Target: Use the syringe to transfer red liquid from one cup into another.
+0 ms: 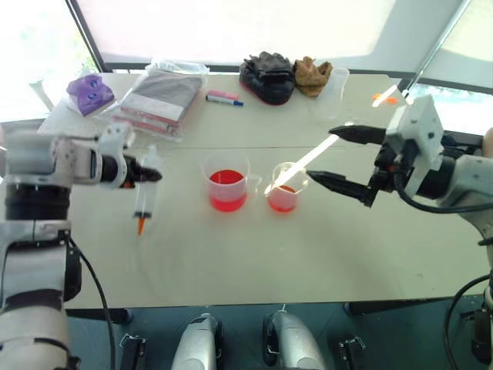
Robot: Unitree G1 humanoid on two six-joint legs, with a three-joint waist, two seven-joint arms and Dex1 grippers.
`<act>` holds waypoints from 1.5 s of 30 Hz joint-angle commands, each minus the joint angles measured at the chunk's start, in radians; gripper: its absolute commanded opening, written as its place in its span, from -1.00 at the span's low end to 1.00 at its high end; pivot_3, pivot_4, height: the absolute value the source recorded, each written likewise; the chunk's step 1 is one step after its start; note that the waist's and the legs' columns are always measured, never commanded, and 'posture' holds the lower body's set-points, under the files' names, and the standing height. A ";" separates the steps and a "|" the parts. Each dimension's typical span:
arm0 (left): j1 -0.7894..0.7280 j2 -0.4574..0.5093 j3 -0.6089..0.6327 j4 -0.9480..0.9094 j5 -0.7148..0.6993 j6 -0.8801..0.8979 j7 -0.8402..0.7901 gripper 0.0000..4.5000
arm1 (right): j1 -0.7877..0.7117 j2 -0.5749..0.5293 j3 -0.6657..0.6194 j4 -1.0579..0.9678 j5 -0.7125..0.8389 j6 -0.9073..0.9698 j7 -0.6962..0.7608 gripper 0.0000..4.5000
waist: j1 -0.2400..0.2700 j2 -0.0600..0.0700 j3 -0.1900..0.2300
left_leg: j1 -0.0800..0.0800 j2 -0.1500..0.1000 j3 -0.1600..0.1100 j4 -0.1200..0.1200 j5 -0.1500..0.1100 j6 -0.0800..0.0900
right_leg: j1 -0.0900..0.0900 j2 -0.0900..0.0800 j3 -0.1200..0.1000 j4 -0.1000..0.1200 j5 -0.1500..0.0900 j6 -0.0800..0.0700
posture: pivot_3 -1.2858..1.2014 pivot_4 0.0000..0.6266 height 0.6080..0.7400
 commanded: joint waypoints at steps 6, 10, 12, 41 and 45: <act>0.046 -0.132 0.047 -0.050 0.005 0.000 0.049 -0.28 | -0.056 -0.017 0.006 -0.020 0.131 0.071 -0.019 0.98 | 0.014 0.001 0.000 | 0.001 0.000 0.000 0.000 0.000 0.000 | 0.000 0.000 0.000 0.000 0.000 0.000 | 0.03 -0.52 1.00; 0.041 -0.144 0.043 -0.022 0.025 -0.022 0.050 -0.28 | -0.052 -0.020 -0.001 -0.033 0.205 0.111 -0.030 0.98 | 0.019 0.001 -0.001 | 0.001 -0.001 0.000 0.000 0.000 0.001 | 0.001 -0.001 0.000 0.000 0.000 0.000 | 0.03 -0.52 1.00; 0.038 -0.142 0.036 -0.013 0.030 -0.029 0.044 -0.28 | -0.042 -0.025 0.001 -0.043 0.228 0.121 -0.033 0.98 | 0.019 0.001 -0.001 | 0.001 -0.001 0.000 0.000 0.000 0.001 | 0.001 -0.001 0.000 0.000 0.000 0.000 | 0.03 -0.52 1.00; -0.024 -0.037 0.365 -0.293 -0.122 -0.214 -0.080 0.87 | 0.130 -0.066 0.001 0.040 0.143 -0.001 -0.030 1.00 | 0.015 0.000 0.000 | -0.001 -0.001 0.001 -0.001 0.001 0.003 | -0.002 -0.005 -0.001 -0.001 0.002 -0.004 | 0.03 -0.52 1.00; 0.112 -0.029 0.417 -0.447 -0.121 -0.347 -0.075 0.87 | 0.162 -0.033 -0.028 0.093 0.110 -0.057 -0.051 1.00 | 0.012 0.001 0.000 | 0.000 -0.001 0.001 -0.001 0.001 0.003 | -0.001 -0.005 -0.001 -0.002 0.001 -0.006 | 0.03 -0.52 1.00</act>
